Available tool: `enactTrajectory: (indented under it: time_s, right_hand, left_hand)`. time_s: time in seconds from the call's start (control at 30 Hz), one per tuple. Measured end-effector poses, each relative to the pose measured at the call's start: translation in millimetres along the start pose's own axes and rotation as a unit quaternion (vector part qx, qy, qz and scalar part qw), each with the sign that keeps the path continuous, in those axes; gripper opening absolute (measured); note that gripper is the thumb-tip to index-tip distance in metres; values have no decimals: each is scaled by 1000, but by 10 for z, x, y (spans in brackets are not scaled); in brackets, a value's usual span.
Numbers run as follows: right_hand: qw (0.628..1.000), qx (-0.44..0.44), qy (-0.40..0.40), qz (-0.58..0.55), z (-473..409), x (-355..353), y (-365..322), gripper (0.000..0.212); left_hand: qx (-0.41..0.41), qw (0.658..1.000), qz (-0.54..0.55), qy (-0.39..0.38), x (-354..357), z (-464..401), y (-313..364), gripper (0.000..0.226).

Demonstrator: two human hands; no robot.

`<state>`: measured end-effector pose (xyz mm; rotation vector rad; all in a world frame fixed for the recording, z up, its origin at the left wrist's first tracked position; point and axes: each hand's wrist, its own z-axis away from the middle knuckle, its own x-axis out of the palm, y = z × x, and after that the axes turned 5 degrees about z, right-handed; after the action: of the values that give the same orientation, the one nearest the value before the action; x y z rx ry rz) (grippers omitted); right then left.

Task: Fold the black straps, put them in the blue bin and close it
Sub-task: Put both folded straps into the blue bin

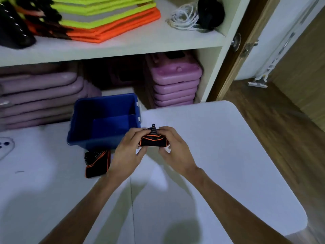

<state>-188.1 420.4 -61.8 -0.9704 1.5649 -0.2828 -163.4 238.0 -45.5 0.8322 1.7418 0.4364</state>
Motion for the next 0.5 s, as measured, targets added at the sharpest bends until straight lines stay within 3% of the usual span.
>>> enactTrajectory:
  time_s: [0.17,0.23,0.33,0.5]
  right_hand:
    - [997,-64,-15,46,-591,300,-425,41]
    - [995,-81,-7,49,-758,437,-609,39]
    - [995,-83,-6,56,-998,689,-812,43]
    - [991,-46,-69,106,-1411,1167,-1005,39]
  left_hand:
    - [9,994,-69,86,-675,-68,-339,48]
    - [-8,990,-113,82,-920,-58,-583,59]
    - [-97,977,-175,71,-1208,-68,-1108,67]
    - [-158,968,-194,3,-1369,-163,-1730,72]
